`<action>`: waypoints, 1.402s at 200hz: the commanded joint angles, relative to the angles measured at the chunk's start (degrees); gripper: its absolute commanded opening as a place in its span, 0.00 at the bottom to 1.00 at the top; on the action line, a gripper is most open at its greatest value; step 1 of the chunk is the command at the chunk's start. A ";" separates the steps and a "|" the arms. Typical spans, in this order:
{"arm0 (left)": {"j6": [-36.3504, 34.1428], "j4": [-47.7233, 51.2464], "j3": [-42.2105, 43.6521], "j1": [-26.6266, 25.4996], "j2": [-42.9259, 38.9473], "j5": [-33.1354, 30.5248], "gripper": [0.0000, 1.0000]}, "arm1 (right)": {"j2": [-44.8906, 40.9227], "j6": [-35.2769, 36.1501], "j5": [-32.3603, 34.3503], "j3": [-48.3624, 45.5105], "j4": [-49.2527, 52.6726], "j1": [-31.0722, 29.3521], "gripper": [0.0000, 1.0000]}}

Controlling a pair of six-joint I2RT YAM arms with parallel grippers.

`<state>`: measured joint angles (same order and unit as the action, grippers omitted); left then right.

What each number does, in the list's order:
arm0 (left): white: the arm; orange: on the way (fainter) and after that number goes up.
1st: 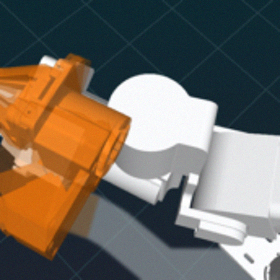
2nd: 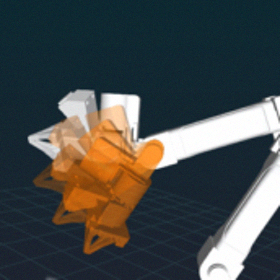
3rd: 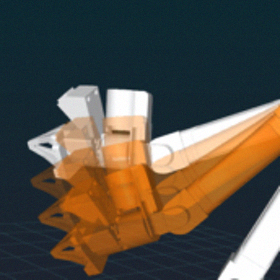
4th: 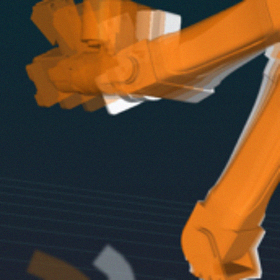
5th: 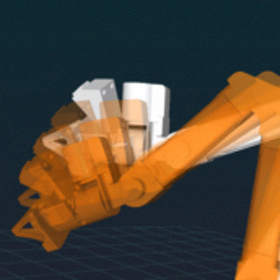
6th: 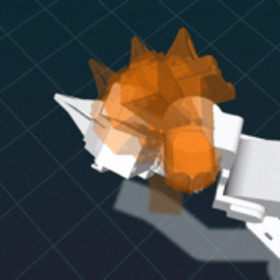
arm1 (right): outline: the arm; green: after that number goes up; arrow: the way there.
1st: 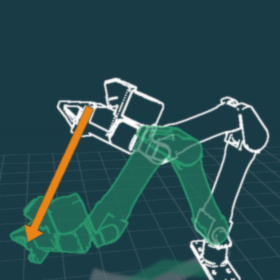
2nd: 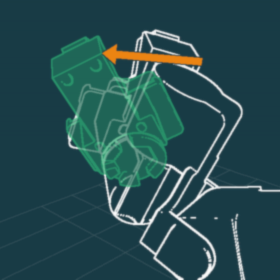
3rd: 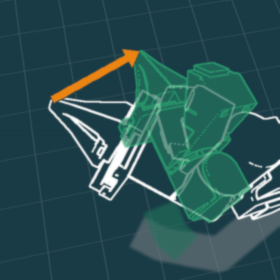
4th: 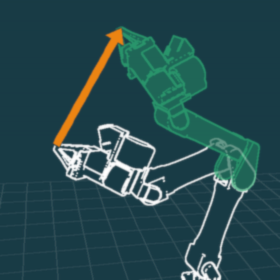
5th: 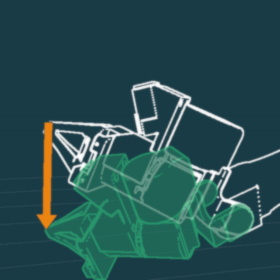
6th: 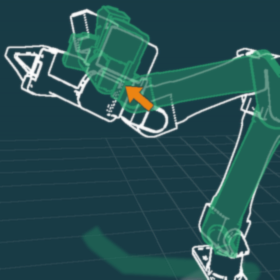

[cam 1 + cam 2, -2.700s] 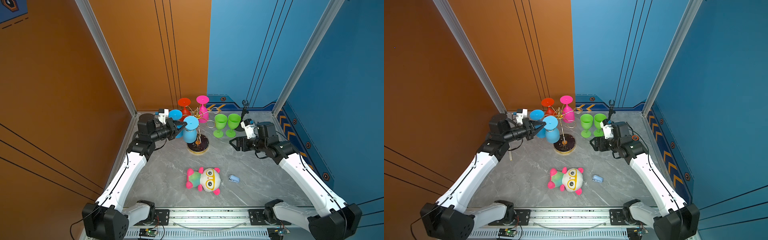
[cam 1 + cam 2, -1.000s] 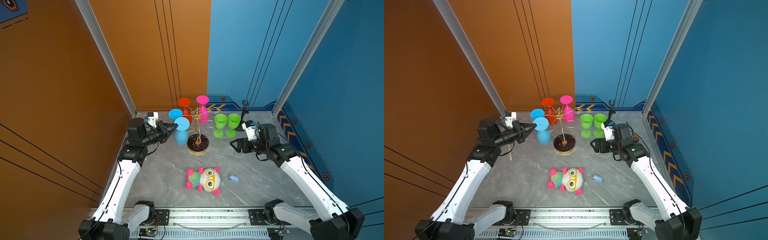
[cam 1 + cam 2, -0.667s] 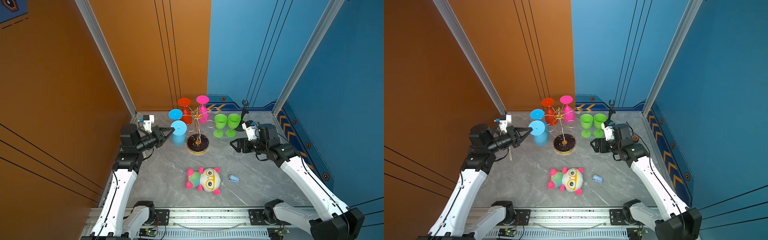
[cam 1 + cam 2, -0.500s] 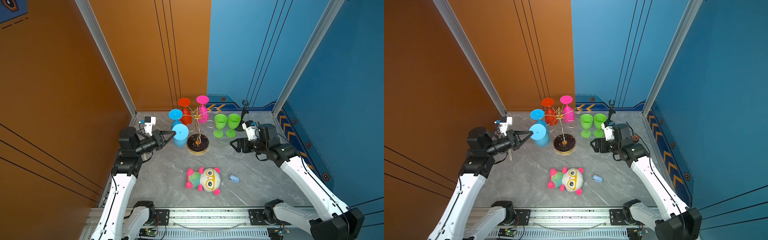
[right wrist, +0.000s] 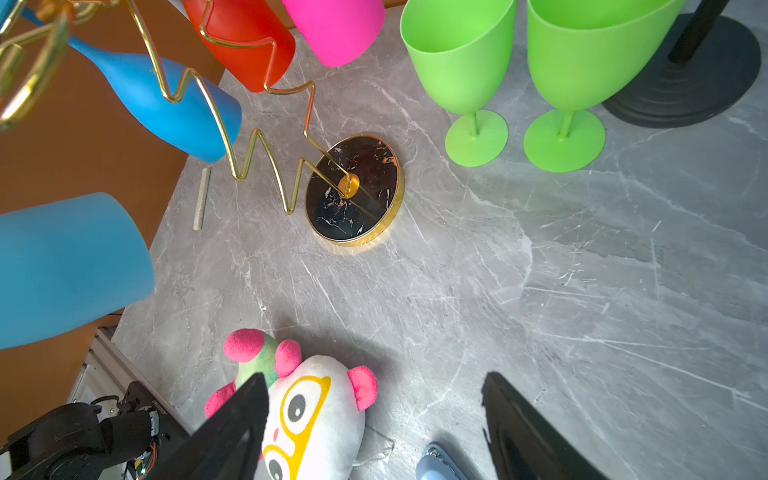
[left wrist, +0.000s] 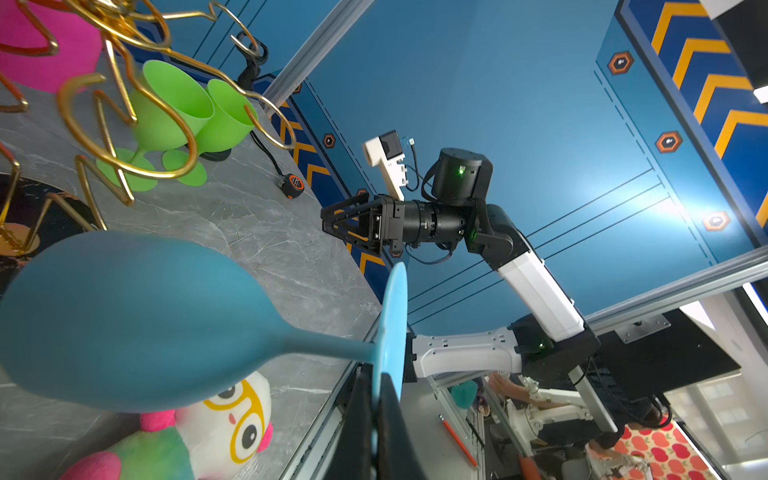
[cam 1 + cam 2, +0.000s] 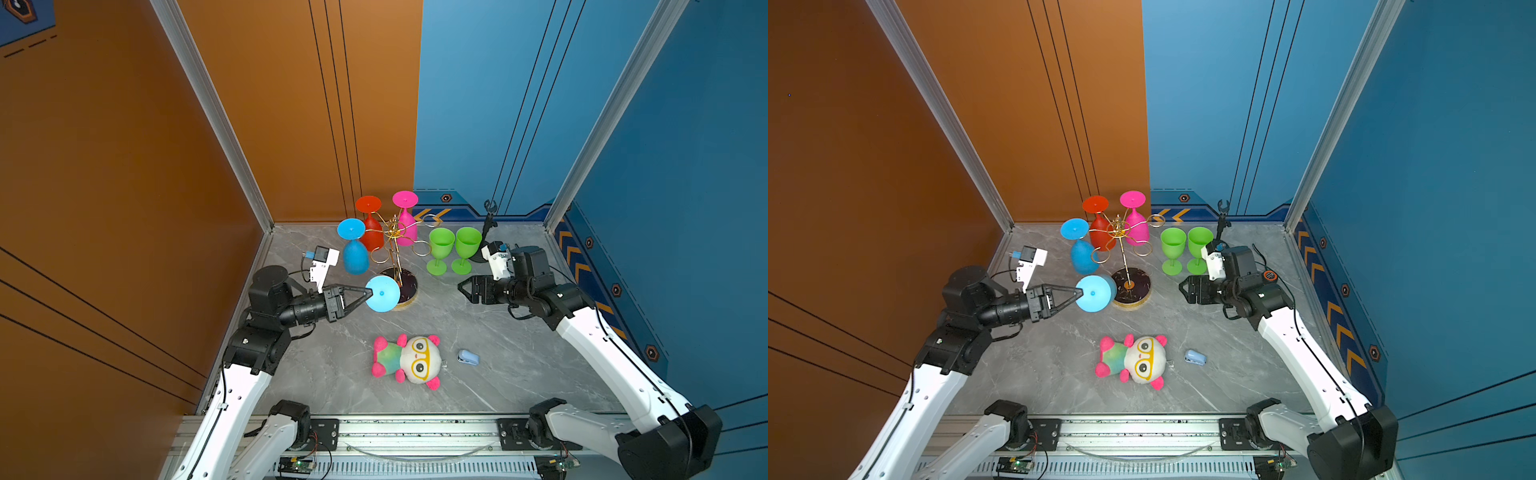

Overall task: Take the wine glass off the wine glass rack
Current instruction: 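Swing the held glass over the panda toy while the right gripper reaches toward it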

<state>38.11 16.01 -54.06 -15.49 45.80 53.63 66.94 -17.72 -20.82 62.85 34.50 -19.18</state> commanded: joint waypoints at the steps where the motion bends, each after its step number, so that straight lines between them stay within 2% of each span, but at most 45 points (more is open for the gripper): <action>1: -8.30 0.91 0.00 -5.44 -1.14 -5.68 0.00 | 0.85 -0.74 0.30 2.52 3.31 -0.20 0.82; 18: -12.25 0.93 0.35 -10.47 -1.57 -9.20 0.00 | 1.59 -0.79 -0.07 3.34 4.40 -0.13 0.82; 55: -23.90 0.95 2.56 -21.14 -2.19 -21.15 0.00 | 3.70 -0.80 -1.89 5.31 6.07 -0.18 0.82; 123: -52.54 0.95 10.12 -42.88 -4.23 -47.94 0.00 | 6.55 -0.13 -5.80 9.89 8.77 -0.51 0.82; 178: -70.72 1.14 12.72 -57.17 1.49 -69.96 0.00 | 9.87 1.10 -9.23 14.67 11.45 -2.03 0.82; 211: -80.45 -0.26 14.10 -62.32 5.63 -81.33 0.00 | 11.16 1.00 -12.01 17.33 12.38 -2.48 0.82; 259: -90.03 -9.00 17.49 -65.38 6.47 -88.51 0.00 | 12.84 2.15 -13.42 20.69 15.00 -4.23 0.82; 280: -97.15 -10.13 18.69 -65.74 6.52 -92.69 0.00 | 13.30 2.42 -13.79 21.67 15.73 -4.89 0.81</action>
<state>-48.88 10.87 -36.64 -80.31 52.42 -31.33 79.35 -16.93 -33.04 82.24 47.33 -23.29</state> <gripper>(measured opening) 0.053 0.817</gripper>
